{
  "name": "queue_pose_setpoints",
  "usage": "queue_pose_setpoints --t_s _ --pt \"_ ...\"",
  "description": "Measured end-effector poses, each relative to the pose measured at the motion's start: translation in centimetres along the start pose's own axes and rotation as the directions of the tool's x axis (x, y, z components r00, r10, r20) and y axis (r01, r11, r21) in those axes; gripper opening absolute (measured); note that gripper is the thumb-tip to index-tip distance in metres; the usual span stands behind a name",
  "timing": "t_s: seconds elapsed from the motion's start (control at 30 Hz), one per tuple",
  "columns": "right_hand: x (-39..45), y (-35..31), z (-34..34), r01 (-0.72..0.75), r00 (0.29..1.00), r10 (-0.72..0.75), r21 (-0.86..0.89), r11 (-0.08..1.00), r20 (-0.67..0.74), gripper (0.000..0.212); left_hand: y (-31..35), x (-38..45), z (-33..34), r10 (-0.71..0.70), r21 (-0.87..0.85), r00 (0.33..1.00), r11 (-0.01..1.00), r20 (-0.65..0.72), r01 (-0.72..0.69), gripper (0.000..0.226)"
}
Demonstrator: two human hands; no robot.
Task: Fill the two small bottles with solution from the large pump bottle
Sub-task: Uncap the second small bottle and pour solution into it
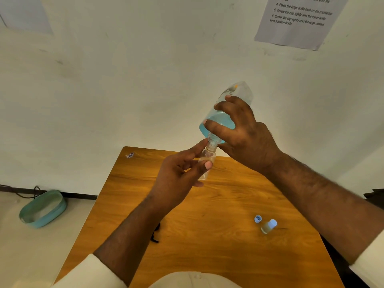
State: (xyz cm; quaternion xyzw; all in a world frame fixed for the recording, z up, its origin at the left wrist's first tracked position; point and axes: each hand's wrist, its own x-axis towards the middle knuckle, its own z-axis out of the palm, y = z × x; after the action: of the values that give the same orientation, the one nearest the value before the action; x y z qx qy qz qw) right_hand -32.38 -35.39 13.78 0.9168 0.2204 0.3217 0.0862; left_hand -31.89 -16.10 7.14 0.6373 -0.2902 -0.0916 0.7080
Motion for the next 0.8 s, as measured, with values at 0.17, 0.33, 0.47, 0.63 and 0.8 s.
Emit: queue_pose_setpoints --t_s 0.17,0.33,0.47,0.63,0.8 --pt "0.08 0.06 0.11 -0.001 1.0 0.001 0.006 1.0 0.0 0.059 -0.01 0.05 -0.05 -0.001 -0.019 1.0 1.0 0.002 0.001 0.05" --pt "0.16 0.03 0.02 -0.001 1.0 0.001 0.008 1.0 0.008 0.056 -0.04 0.2 0.03 -0.001 -0.056 1.0 0.998 0.016 0.002 0.05" --pt "0.33 -0.07 -0.27 -0.003 1.0 0.003 0.003 1.0 0.002 0.053 -0.04 0.35 0.08 -0.006 -0.077 1.0 0.997 0.02 0.007 0.05" --pt "0.48 -0.13 -0.57 -0.003 1.0 0.003 0.001 1.0 0.006 0.052 0.05 0.42 0.17 0.007 -0.073 1.0 0.997 0.017 -0.005 0.05" --pt "0.44 -0.2 -0.6 -0.003 1.0 0.003 -0.002 1.0 0.007 0.053 0.02 0.4 0.19 0.027 -0.042 1.0 0.999 0.007 -0.026 0.051"
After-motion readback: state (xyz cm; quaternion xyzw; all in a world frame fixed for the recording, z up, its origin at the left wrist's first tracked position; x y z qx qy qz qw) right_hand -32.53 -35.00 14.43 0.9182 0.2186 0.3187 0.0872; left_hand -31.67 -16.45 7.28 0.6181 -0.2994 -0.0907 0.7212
